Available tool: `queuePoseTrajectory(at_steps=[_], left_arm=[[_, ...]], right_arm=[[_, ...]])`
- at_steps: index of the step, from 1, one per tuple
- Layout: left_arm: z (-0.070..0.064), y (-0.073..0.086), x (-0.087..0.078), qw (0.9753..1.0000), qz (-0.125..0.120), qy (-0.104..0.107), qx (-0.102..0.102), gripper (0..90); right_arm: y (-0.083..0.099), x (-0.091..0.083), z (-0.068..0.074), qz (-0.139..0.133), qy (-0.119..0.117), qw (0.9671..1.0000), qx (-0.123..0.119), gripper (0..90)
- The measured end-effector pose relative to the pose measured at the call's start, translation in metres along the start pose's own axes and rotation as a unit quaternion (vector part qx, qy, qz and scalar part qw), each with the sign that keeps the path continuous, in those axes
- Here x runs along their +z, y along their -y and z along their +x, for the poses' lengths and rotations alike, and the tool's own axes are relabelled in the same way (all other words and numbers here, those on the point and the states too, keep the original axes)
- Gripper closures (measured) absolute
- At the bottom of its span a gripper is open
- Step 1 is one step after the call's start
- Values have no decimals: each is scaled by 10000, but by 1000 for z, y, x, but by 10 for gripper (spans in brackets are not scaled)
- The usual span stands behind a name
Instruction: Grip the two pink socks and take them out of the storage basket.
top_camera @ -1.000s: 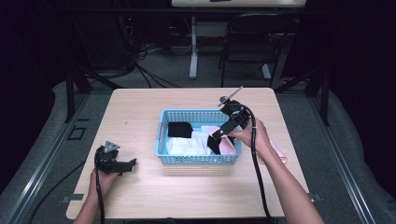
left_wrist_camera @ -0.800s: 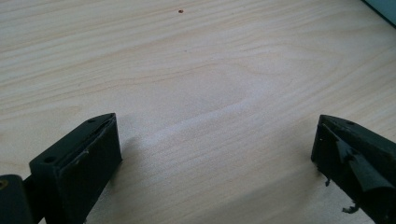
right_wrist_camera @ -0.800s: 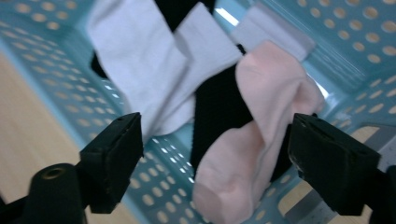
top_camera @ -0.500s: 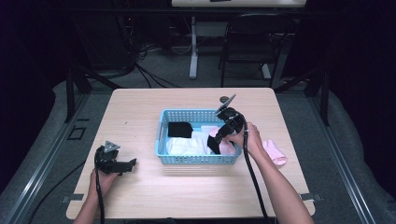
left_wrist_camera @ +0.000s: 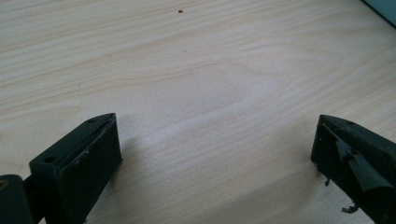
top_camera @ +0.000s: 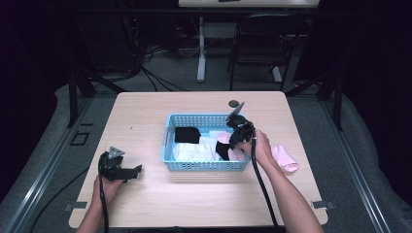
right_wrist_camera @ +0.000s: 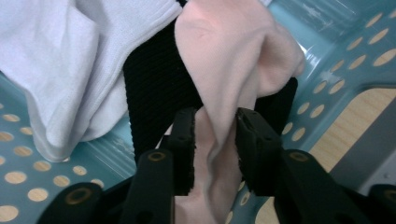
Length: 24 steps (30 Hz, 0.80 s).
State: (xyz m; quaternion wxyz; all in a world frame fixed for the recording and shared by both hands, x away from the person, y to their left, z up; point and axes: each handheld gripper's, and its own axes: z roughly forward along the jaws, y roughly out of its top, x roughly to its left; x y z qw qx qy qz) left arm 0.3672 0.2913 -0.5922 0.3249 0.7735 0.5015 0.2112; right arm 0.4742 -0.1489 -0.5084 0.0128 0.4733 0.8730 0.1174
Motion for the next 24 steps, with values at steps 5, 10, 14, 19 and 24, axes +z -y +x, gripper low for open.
queuePoseTrajectory(at_steps=[5, 10, 14, 19, 24], left_arm=[[0, 0, 0, 10000, -7, 16, -8, 14], [0, 0, 0, 10000, -8, 16, -7, 14], [0, 0, 0, 10000, -6, 18, -11, 14], [0, 0, 0, 10000, -7, 18, -11, 14], [0, 0, 0, 10000, -8, 18, -12, 14]], right_arm=[[2, -3, 1, -182, 0, 9998, 64, 850], [4, -12, 2, -279, -65, 9996, -35, 865], [5, -23, 4, -477, -107, 9988, -30, 866], [5, -43, 7, -689, -159, 9974, -164, 868], [4, -62, 14, -892, -122, 9956, -268, 870]])
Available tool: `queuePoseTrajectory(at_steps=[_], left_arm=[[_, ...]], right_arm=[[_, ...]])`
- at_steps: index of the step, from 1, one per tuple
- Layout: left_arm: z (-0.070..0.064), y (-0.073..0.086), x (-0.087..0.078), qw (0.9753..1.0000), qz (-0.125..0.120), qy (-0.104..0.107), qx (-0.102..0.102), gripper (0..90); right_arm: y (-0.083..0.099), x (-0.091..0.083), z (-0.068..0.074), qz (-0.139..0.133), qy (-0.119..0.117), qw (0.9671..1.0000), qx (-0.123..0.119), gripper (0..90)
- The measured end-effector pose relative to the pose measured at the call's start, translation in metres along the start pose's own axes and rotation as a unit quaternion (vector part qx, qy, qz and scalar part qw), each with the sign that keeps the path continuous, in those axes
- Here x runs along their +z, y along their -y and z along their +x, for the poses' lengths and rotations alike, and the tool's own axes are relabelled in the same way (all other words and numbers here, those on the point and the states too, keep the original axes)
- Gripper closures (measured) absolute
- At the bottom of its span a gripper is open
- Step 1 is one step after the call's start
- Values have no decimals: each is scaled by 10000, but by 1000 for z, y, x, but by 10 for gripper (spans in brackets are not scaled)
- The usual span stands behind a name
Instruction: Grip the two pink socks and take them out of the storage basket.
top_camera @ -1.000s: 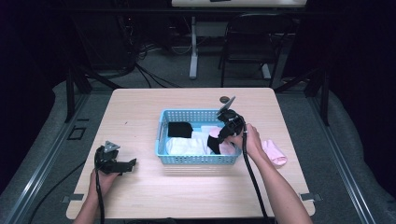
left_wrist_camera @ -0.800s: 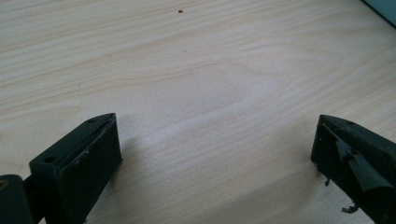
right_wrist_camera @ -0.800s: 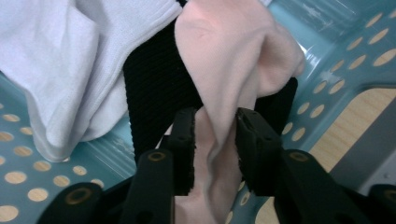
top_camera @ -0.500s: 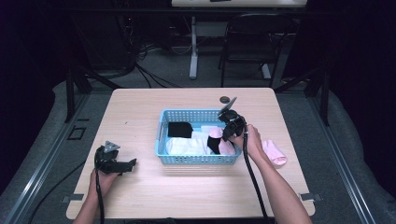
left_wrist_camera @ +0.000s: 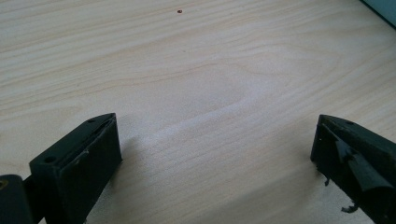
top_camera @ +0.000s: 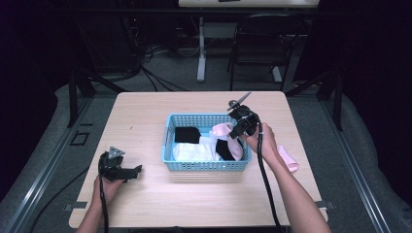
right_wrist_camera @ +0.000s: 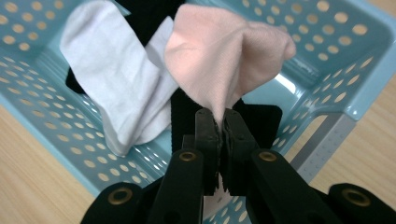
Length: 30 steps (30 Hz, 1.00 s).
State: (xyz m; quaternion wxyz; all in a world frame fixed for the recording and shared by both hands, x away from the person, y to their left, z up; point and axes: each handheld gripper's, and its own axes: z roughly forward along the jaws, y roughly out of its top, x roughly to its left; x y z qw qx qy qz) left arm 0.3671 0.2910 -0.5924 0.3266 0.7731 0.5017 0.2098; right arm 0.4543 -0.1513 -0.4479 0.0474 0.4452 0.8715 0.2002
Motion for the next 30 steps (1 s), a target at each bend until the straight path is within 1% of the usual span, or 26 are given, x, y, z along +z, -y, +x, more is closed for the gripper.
queuePoseTrajectory(at_steps=[1, 2, 3, 4, 5, 6, 10, 13, 14, 15, 17, 19, 20, 22, 23, 24, 30], left_arm=[[0, 0, 0, 10000, 1, 0, 2, 14], [0, 0, 0, 10000, 0, 0, 1, 14], [0, 0, 0, 10000, -1, -1, 0, 14], [0, 0, 0, 10000, 0, 1, 0, 14], [0, 0, 0, 10000, 1, 0, 1, 14], [0, 0, 0, 10000, 2, 1, 1, 14], [0, 0, 0, 10000, 0, 0, 0, 14], [0, 0, 0, 10000, 1, 1, 1, 14], [0, 0, 0, 10000, 1, 0, 0, 14], [0, 0, 0, 10000, 1, 0, 0, 14], [0, 0, 0, 10000, 2, 1, 1, 14], [0, 0, 0, 10000, -4, -1, -7, 14], [0, 0, 0, 10000, -6, -1, -8, 14], [0, 0, 0, 10000, -5, 0, -8, 14], [0, 0, 0, 10000, 2, 0, 1, 14], [0, 0, 0, 10000, 1, 0, 1, 14], [0, 0, 0, 10000, 1, 1, 1, 14]], right_arm=[[-1, -3, 1, -40, -18, 10000, -36, 870], [-2, -6, 2, -34, -6, 10000, -44, 870], [-3, -9, 2, -18, -13, 9999, -109, 870], [-3, -11, 4, -86, 0, 9999, -102, 870], [-3, -12, 5, -121, -18, 9999, -43, 870], [-4, -15, 5, -108, 3, 9999, -106, 870], [-6, -20, 6, -127, 10, 9999, -79, 870], [-6, -24, 6, -139, 15, 9998, -110, 871], [-7, -25, 6, -119, 25, 9998, -167, 871], [-7, -26, 6, -155, -19, 9998, -128, 871], [-7, -29, 6, -147, 18, 9997, -169, 871], [-7, -32, 6, -211, 28, 9997, -136, 871], [-8, -35, 5, -153, 28, 9997, -199, 871], [-8, -39, 6, -266, 16, 9995, -141, 871], [-9, -42, 6, -237, -7, 9996, -157, 871], [-9, -44, 6, -286, 8, 9995, -151, 871], [-10, -56, 6, -323, 4, 9993, -186, 871]])
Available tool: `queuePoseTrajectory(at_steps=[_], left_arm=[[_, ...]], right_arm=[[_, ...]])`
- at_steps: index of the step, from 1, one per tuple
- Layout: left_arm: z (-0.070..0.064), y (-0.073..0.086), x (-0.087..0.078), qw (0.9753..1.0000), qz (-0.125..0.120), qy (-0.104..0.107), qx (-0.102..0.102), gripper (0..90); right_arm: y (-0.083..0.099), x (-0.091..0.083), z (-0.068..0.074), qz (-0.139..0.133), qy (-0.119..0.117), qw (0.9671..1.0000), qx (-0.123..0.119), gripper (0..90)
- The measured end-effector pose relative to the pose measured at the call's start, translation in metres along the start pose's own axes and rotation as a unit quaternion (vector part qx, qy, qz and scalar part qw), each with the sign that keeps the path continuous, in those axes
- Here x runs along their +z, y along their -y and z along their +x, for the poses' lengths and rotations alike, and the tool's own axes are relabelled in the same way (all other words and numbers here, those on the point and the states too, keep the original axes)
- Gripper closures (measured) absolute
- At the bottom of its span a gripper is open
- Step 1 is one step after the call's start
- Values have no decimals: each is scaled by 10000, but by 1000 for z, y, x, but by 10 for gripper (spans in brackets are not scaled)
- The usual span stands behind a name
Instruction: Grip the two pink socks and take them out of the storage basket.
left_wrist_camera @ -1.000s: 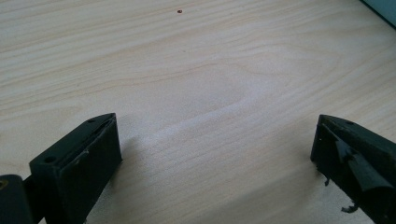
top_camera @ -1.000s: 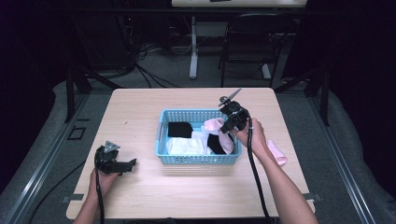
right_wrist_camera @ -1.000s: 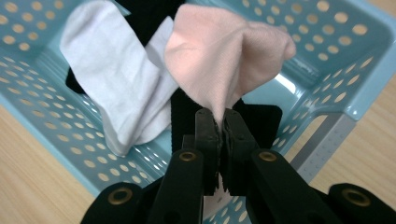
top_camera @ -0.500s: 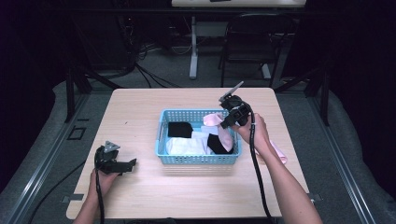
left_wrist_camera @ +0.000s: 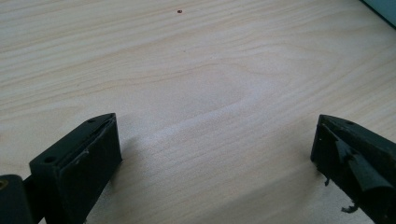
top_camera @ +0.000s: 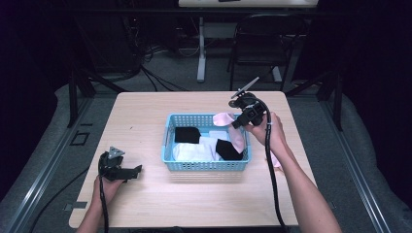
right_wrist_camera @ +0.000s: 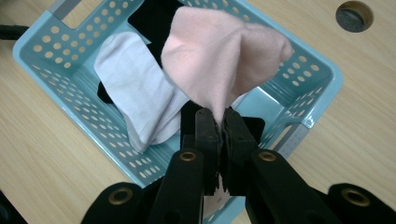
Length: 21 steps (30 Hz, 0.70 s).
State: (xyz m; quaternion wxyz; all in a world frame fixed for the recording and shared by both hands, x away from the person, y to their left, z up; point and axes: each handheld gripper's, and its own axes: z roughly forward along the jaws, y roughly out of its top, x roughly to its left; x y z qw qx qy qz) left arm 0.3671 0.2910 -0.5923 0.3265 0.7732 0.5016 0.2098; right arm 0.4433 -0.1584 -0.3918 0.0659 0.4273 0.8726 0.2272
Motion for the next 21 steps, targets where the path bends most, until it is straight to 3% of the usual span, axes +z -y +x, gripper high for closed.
queuePoseTrajectory(at_steps=[21], left_arm=[[0, 0, 0, 10000, -13, -1, -17, 14]], right_arm=[[11, -42, -13, -82, 89, 9999, 74, 871]])
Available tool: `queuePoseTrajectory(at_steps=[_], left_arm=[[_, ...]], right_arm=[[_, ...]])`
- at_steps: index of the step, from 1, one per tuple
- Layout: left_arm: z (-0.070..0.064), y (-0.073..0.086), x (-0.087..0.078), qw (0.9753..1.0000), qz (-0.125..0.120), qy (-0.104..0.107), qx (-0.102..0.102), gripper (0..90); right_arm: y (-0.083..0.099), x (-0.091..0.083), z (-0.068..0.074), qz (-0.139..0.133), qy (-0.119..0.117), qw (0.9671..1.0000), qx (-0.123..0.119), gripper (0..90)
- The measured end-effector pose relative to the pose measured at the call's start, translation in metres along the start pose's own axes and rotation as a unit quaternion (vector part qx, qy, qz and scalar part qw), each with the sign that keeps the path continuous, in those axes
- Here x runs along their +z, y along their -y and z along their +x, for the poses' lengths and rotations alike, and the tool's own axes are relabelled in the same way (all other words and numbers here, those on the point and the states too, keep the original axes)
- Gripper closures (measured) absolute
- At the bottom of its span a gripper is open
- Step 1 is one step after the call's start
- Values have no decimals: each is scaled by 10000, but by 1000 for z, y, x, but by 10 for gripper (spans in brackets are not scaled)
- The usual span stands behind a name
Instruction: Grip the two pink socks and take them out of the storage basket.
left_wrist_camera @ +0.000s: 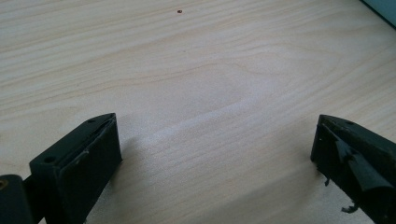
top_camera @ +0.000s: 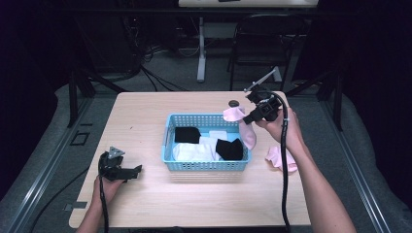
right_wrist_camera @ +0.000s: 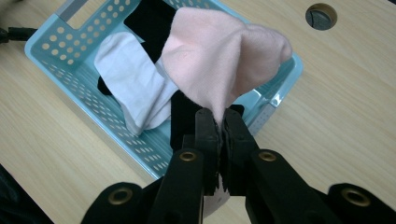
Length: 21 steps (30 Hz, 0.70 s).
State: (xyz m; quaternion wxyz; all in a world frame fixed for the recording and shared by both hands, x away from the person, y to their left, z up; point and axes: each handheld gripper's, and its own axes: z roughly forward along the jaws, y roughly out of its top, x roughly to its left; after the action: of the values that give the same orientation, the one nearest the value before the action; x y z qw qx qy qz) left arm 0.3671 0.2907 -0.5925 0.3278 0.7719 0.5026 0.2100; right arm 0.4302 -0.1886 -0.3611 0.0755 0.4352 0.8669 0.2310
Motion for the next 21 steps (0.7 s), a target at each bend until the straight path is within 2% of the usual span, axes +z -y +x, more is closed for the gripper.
queuePoseTrajectory(at_steps=[9, 21], left_arm=[[0, 0, 0, 10000, 12, 1, 16, 14], [0, 0, 0, 10000, 13, 0, 17, 14]], right_arm=[[13, -9, -16, 36, 96, 9999, 120, 870], [34, -23, -42, 73, 246, 9988, 407, 870]])
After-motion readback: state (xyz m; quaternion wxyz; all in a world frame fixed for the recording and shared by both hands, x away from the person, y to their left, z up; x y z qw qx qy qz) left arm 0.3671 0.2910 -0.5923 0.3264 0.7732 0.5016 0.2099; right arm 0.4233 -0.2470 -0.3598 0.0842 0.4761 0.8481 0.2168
